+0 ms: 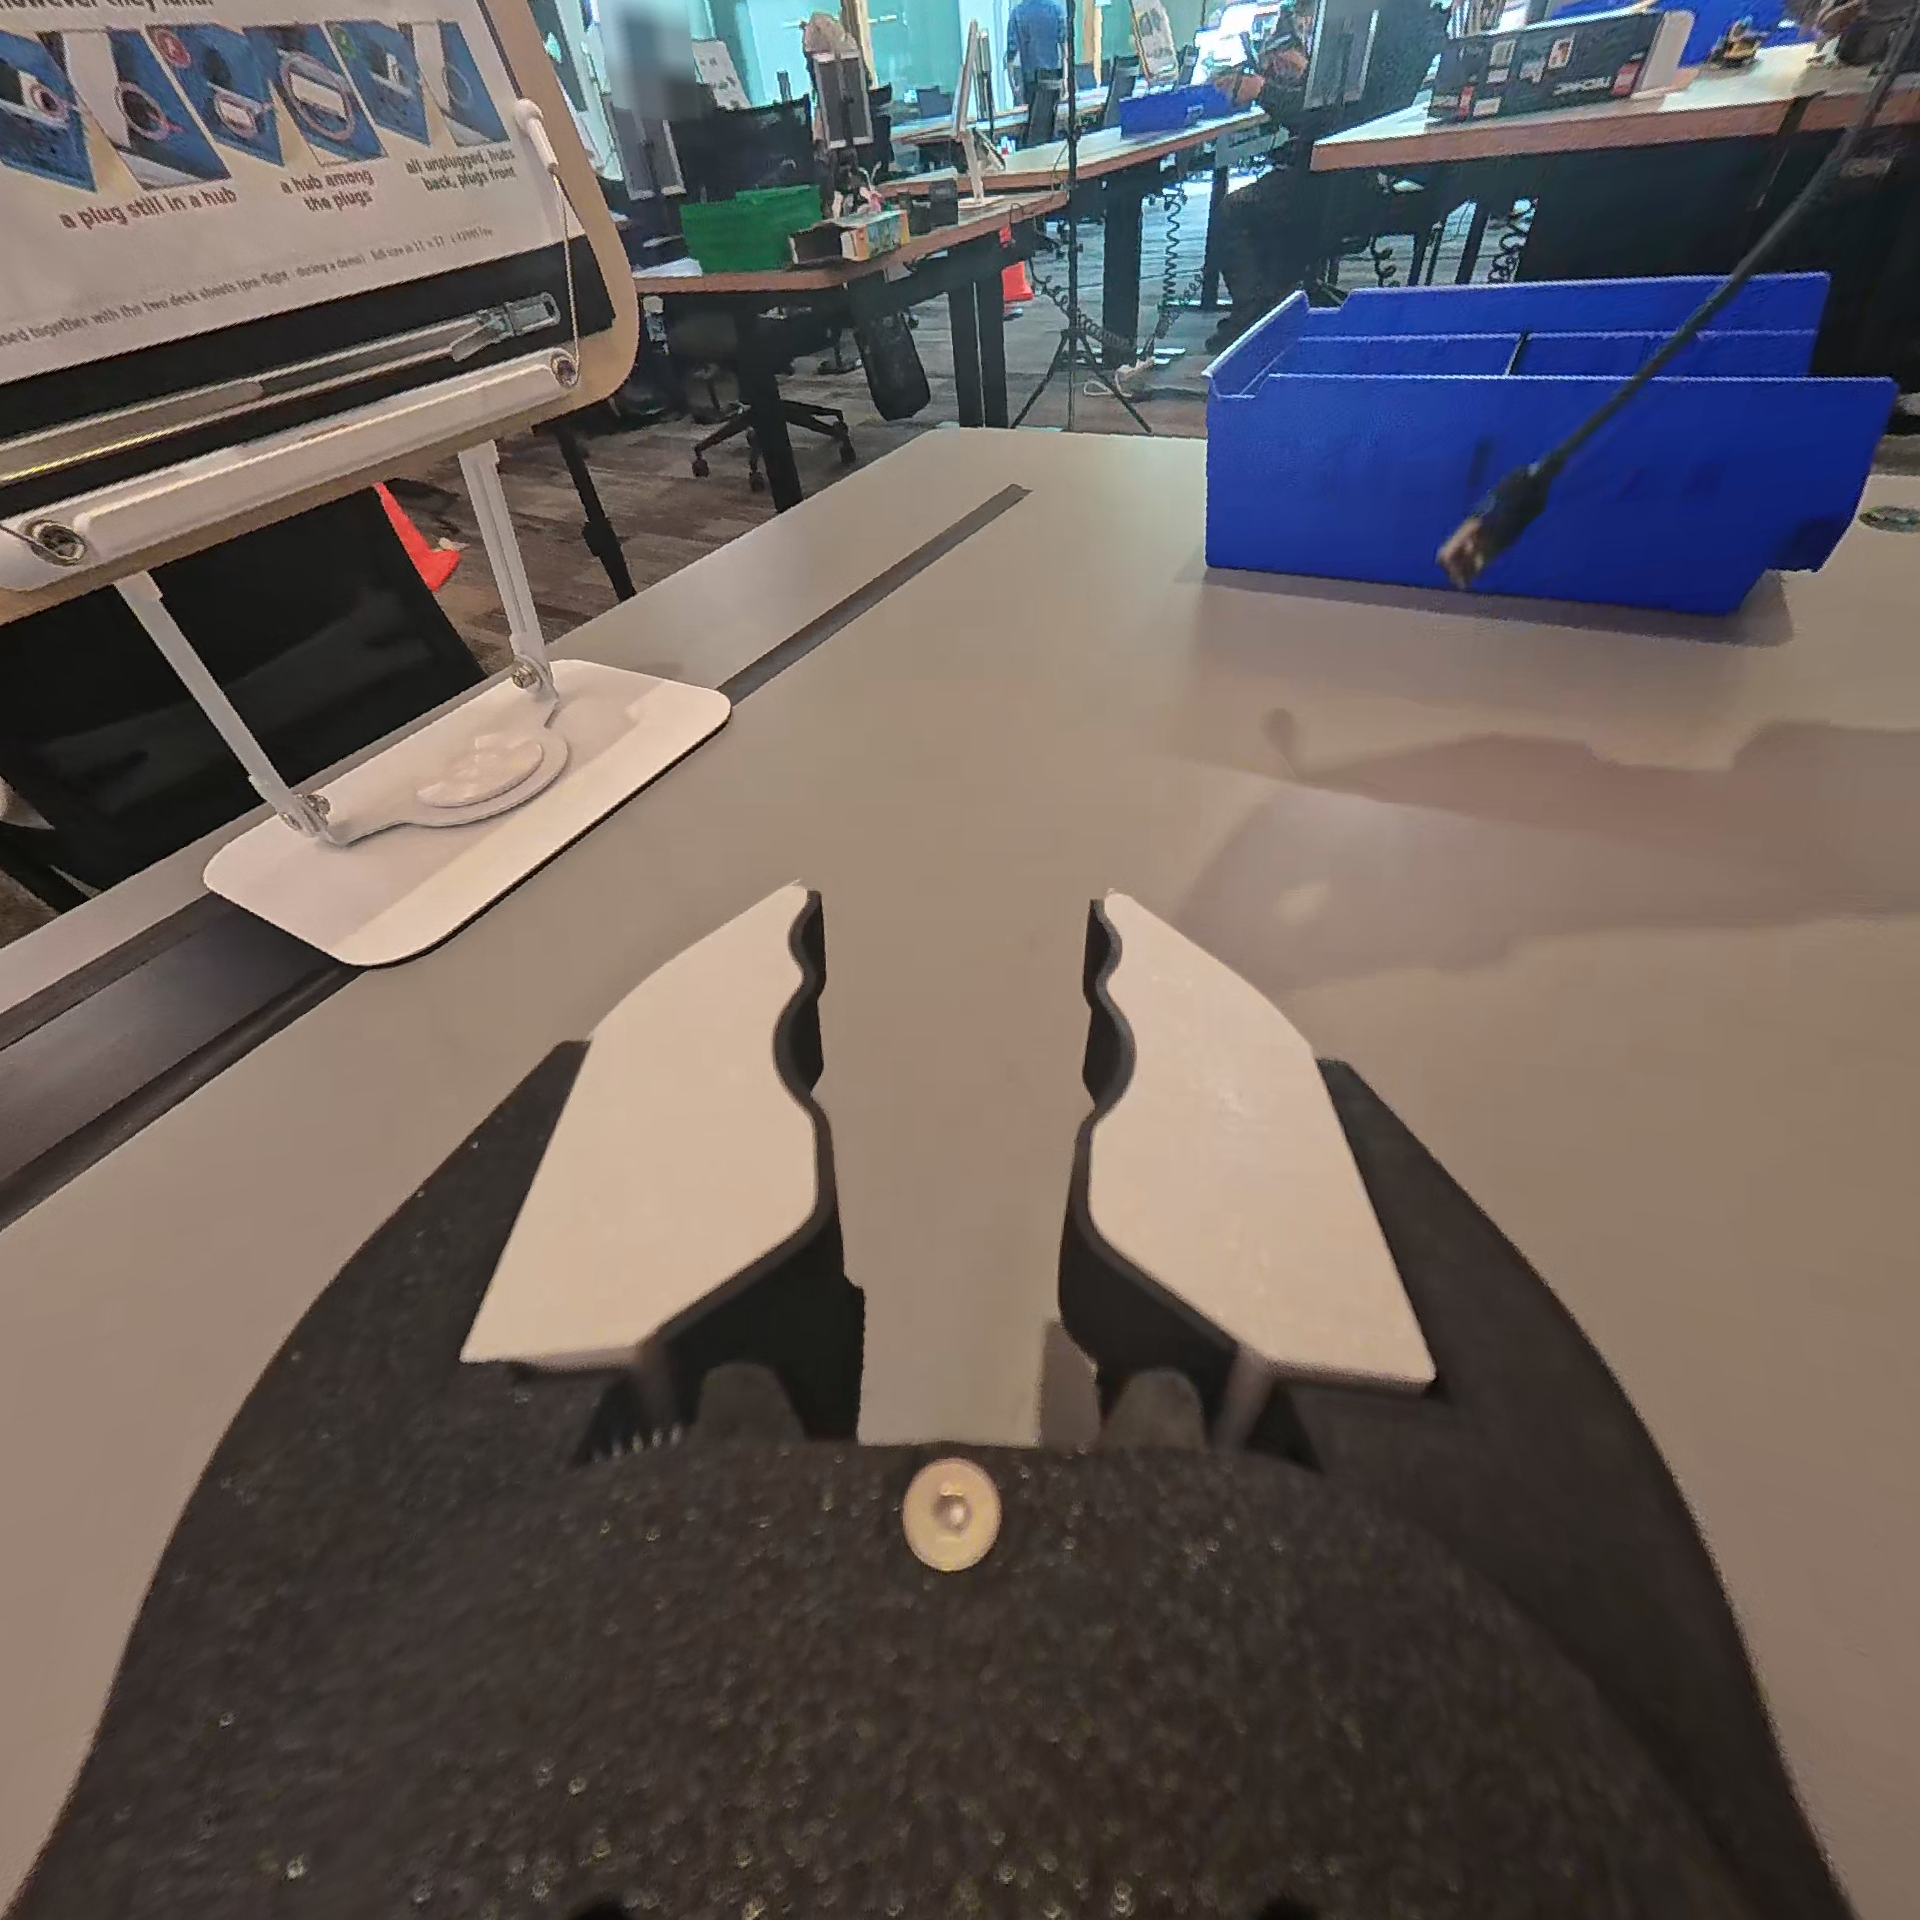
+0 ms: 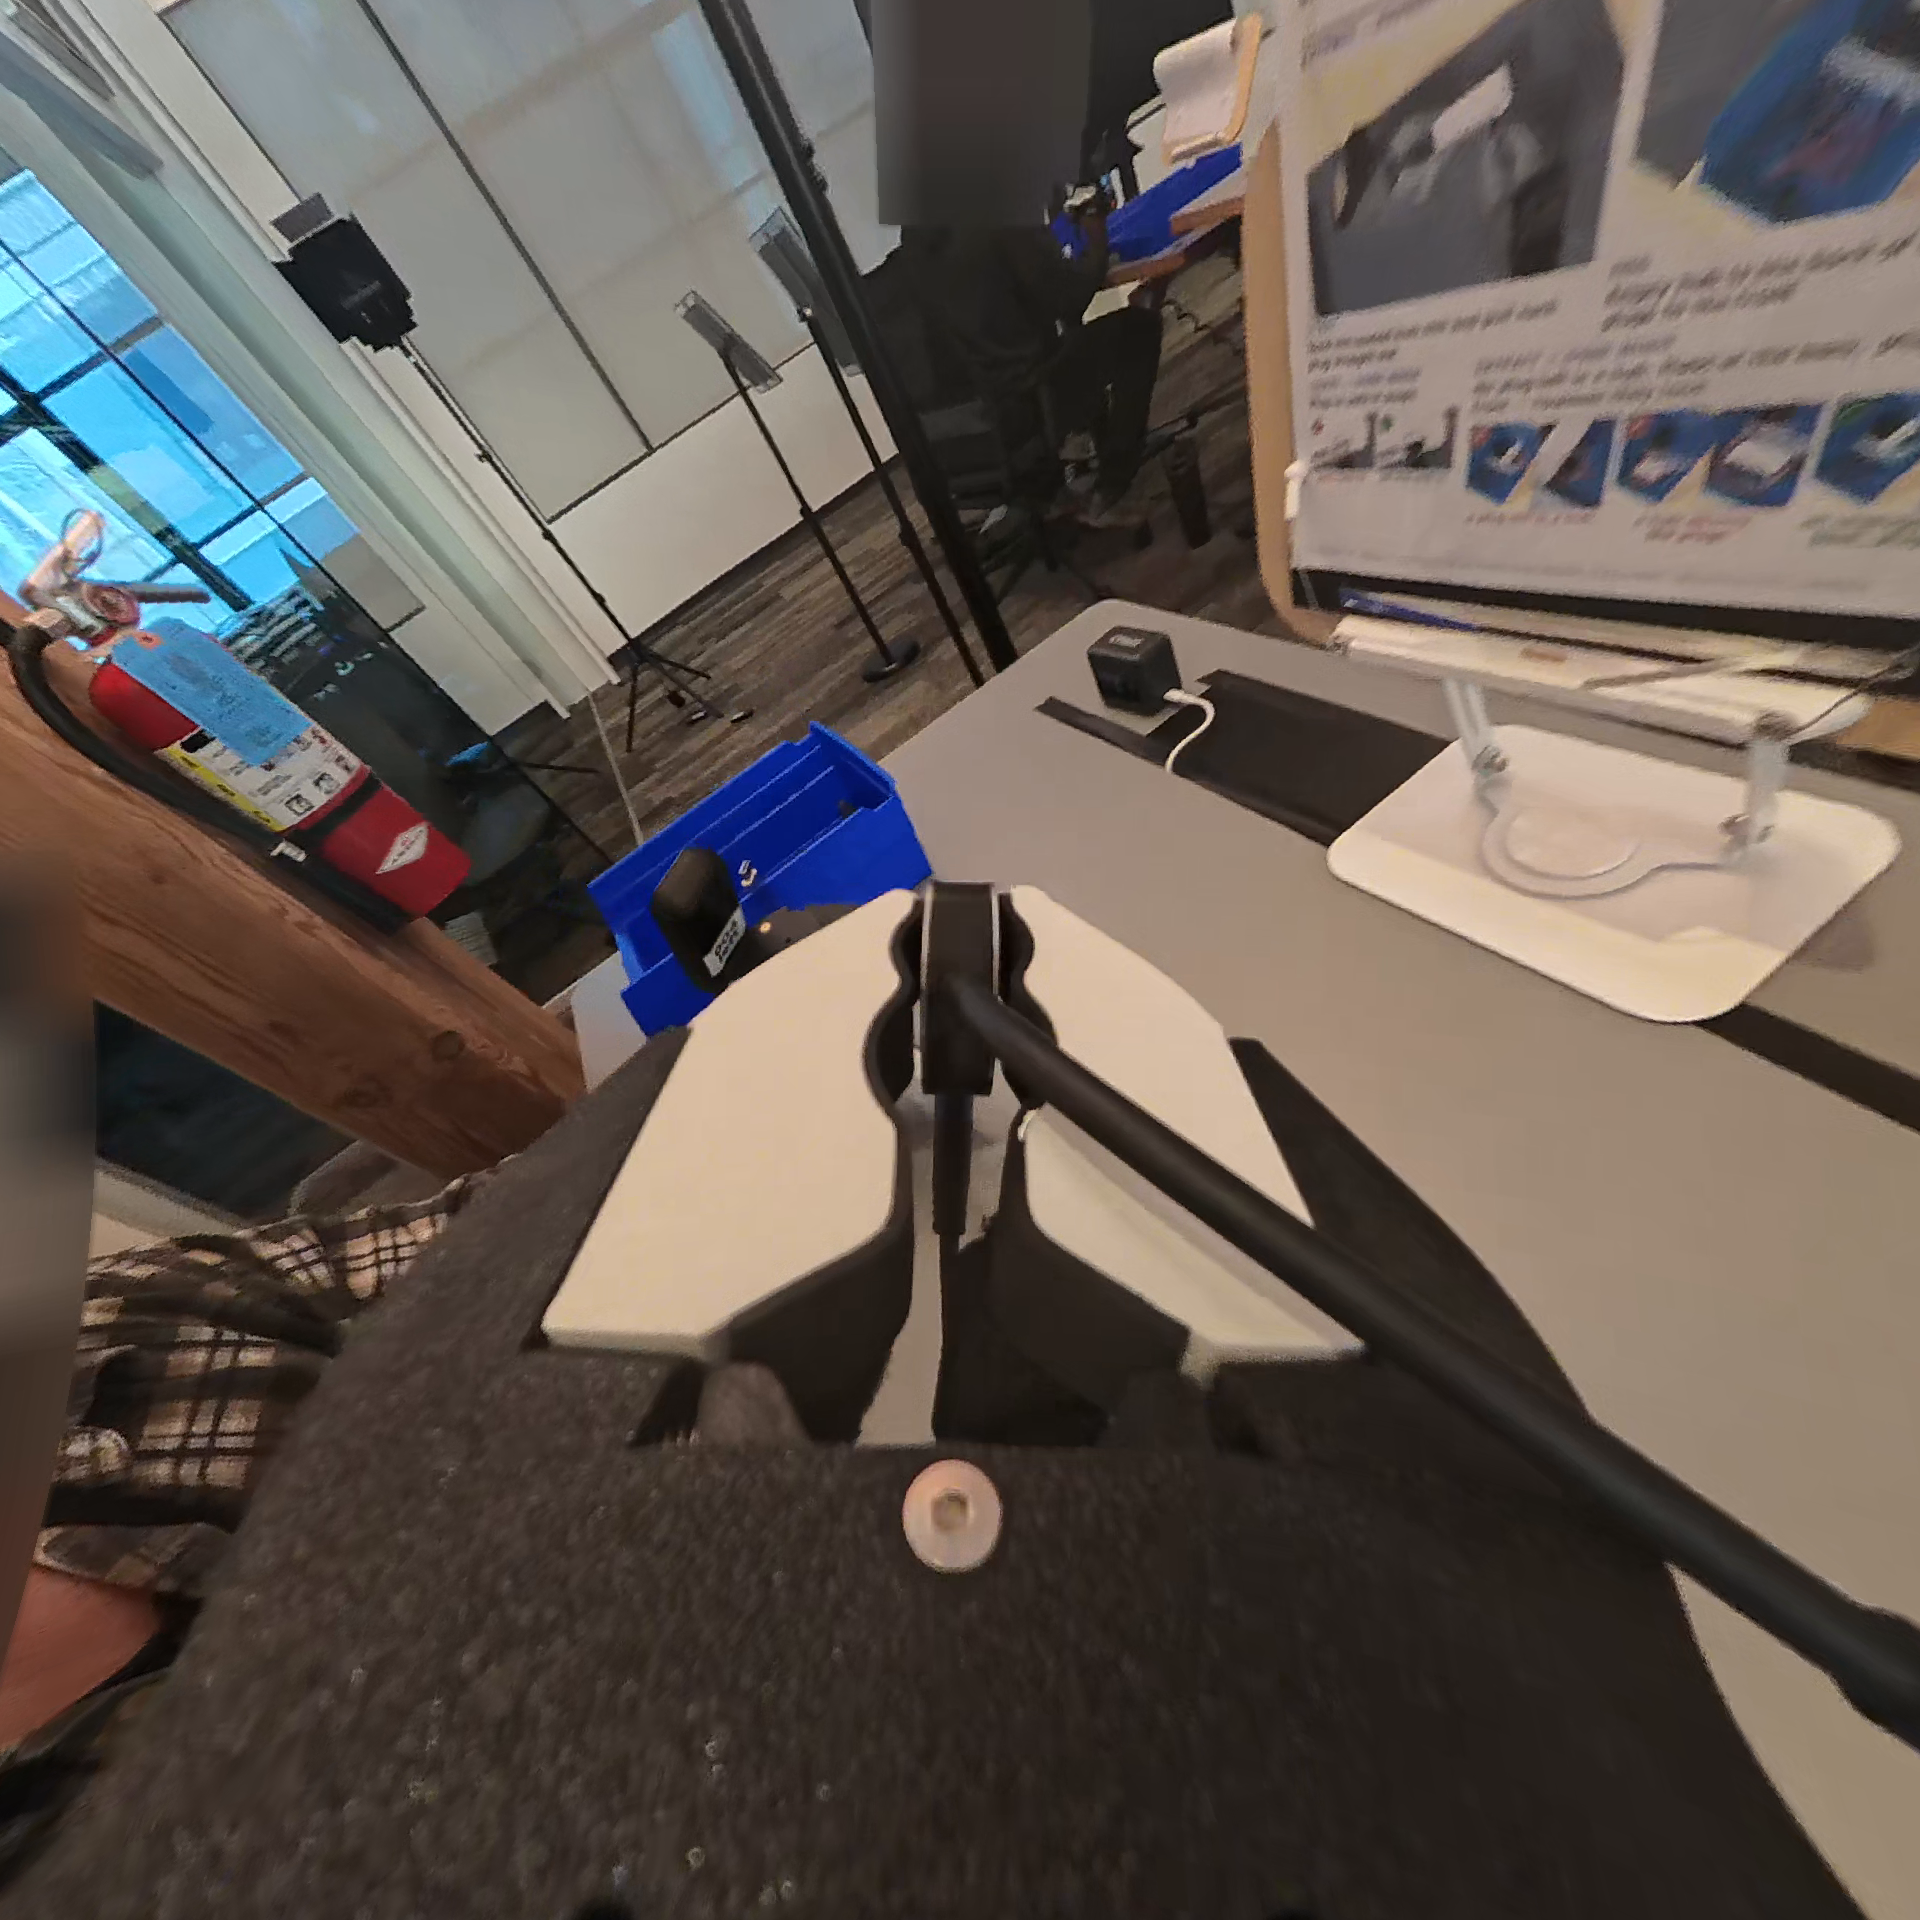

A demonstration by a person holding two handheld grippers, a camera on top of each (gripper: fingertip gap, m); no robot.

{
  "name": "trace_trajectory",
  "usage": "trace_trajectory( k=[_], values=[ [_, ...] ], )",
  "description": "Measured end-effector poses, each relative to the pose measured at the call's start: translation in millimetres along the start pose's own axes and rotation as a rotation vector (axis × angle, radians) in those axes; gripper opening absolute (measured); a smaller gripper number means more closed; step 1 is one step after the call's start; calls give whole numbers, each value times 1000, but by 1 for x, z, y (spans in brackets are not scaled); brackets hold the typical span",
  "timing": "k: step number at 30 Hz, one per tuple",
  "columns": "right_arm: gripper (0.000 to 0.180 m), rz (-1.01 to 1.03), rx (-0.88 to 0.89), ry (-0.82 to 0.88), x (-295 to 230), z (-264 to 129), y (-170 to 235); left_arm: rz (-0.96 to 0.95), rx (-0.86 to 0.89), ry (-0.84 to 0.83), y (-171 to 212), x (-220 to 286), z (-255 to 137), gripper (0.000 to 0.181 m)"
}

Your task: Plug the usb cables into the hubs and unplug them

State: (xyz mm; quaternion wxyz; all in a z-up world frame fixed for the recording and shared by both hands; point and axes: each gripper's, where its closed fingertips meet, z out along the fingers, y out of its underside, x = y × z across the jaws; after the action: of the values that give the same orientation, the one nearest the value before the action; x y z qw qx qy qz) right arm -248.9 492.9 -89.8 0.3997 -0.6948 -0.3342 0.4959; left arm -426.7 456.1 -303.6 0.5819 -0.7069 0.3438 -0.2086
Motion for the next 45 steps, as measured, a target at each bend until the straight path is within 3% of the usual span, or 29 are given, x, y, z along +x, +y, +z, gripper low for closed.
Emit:
trace_trajectory(
  k=[9,22,33,45],
  values=[
    [11,-97,36,196,31,-64,-52,37,-36,-18,3,1,1,44],
    [11,-77,112,376,82,-157,-92,86,-79,-40,8,2,3,36],
    [11,-76,100,492,136,-218,-73,106,-103,-49,12,2,6,34],
    [11,-25,108,472,173,-236,-43,97,-109,-35,14,5,9,31]
  ],
)
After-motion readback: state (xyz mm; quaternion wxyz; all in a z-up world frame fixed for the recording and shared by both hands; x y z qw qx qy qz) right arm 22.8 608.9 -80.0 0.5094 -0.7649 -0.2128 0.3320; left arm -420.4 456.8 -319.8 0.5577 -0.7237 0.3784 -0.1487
